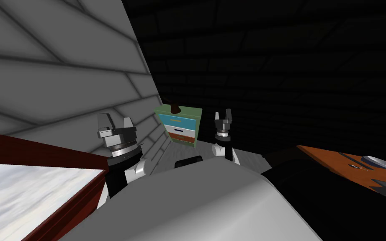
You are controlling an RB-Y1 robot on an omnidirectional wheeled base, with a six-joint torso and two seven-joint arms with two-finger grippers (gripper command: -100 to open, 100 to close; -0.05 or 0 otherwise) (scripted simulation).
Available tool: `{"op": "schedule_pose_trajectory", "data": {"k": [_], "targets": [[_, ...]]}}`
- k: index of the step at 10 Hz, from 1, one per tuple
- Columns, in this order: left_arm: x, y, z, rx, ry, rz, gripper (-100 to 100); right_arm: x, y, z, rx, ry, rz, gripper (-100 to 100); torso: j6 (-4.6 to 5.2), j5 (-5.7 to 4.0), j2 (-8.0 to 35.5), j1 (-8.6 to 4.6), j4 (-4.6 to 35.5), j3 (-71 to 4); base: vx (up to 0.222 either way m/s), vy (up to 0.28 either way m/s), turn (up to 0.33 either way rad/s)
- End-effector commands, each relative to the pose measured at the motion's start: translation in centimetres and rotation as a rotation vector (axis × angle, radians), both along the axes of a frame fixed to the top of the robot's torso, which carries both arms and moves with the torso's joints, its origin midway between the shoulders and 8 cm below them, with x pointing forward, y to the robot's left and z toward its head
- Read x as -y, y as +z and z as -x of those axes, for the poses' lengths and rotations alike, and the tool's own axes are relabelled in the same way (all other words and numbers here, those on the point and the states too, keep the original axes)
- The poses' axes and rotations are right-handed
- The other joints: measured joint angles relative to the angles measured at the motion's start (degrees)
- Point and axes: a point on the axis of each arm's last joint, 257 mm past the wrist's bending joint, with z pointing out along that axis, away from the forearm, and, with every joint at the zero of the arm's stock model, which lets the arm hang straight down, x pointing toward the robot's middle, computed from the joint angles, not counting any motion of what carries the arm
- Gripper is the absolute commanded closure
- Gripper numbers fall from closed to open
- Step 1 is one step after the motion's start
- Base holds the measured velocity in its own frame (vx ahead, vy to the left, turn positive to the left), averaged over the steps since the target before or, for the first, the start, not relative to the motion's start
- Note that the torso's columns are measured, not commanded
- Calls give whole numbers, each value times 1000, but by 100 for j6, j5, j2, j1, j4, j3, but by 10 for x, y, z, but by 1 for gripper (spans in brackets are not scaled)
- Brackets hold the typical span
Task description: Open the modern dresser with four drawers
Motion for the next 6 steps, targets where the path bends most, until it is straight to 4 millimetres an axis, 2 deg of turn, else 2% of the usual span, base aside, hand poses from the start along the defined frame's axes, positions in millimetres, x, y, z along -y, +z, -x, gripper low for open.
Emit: {"op": "schedule_pose_trajectory", "data": {"k": [1,6], "targets": [[0,0,0,0,0,0,0,0,0,0,0,0,0,0,0,0,232,0,235,-467,0,0,0],[0,0,0,0,0,0,0,0,0,0,0,0,0,0,0,0,2269,0,2268,-4536,0,0,0]]}}
